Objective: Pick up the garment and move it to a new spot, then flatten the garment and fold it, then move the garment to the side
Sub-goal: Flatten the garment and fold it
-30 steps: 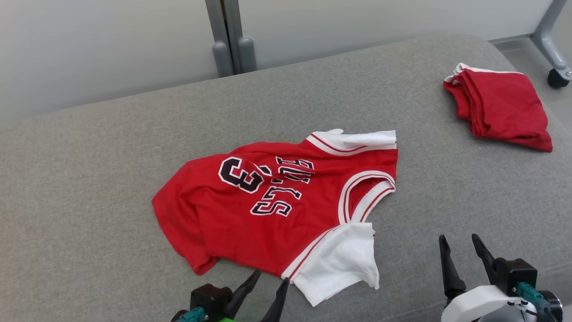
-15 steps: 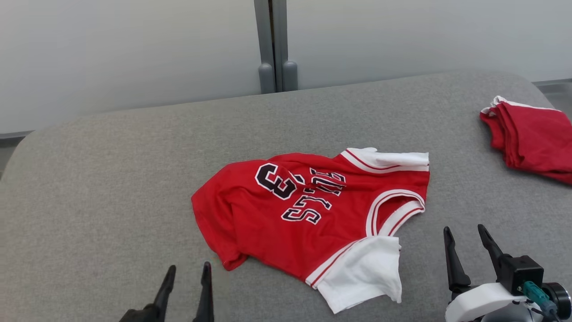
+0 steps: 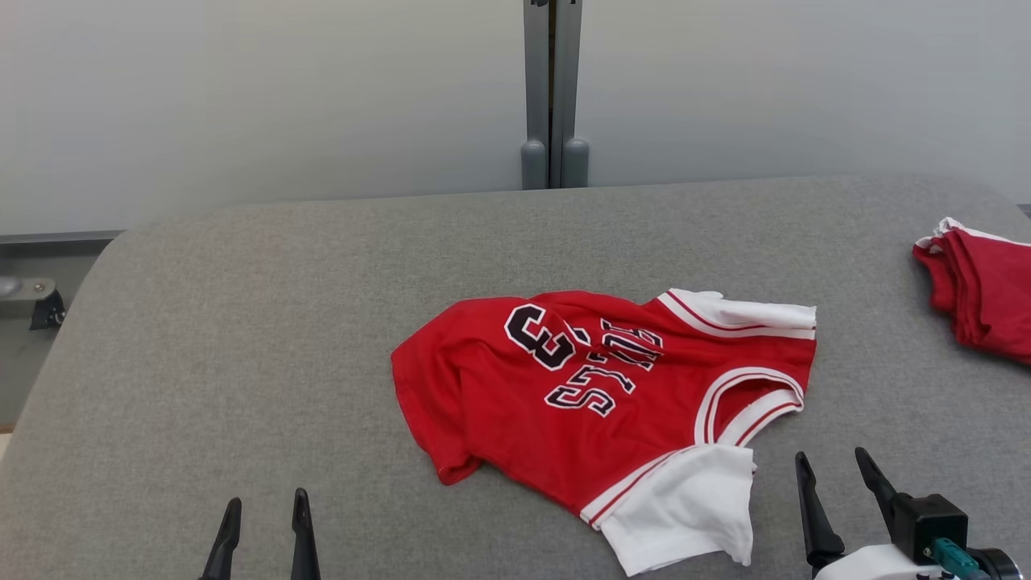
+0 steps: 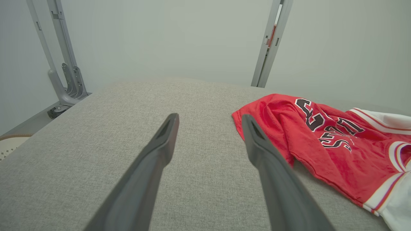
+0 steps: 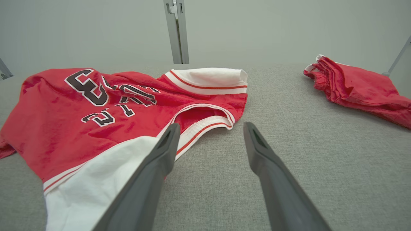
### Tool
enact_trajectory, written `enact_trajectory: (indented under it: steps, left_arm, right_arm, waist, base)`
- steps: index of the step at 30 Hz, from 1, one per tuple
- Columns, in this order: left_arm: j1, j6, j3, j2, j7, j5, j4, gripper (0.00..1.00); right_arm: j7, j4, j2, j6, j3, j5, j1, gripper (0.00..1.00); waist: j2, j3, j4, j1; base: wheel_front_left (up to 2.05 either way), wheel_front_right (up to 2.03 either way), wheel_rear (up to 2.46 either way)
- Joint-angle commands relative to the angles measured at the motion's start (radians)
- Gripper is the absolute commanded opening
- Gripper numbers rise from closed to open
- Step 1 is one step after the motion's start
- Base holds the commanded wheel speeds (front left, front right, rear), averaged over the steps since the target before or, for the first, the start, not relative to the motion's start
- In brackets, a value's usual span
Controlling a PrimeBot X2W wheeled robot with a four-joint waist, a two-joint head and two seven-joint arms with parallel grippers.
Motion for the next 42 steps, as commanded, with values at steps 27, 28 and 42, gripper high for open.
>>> enact_trajectory:
  steps: [27,28,42]
  left_arm:
    - [-0.107,-0.088,-0.05,-0.011,0.001,0.083,0.199,1.0]
    - [-0.123,-0.088,-0.057,-0.01,0.005,0.086,0.222,1.0]
    - [-0.285,-0.118,-0.125,0.005,0.048,0.096,0.441,1.0]
  right_arm:
    - [0.143,-0.025,-0.022,-0.002,0.202,0.046,-0.018,1.0]
    - [0.17,-0.024,-0.026,-0.002,0.226,0.054,-0.013,1.0]
    - [0.265,-0.029,-0.065,-0.002,0.335,0.102,-0.05,0.91]
  waist:
    - [0.0,0.047,-0.058,0.0]
    - [0.0,0.052,-0.06,0.0]
    - [0.0,0.12,-0.104,0.0]
  base:
    - [0.0,0.0,0.0]
    - [0.0,0.0,0.0]
    - [0.0,0.0,0.0]
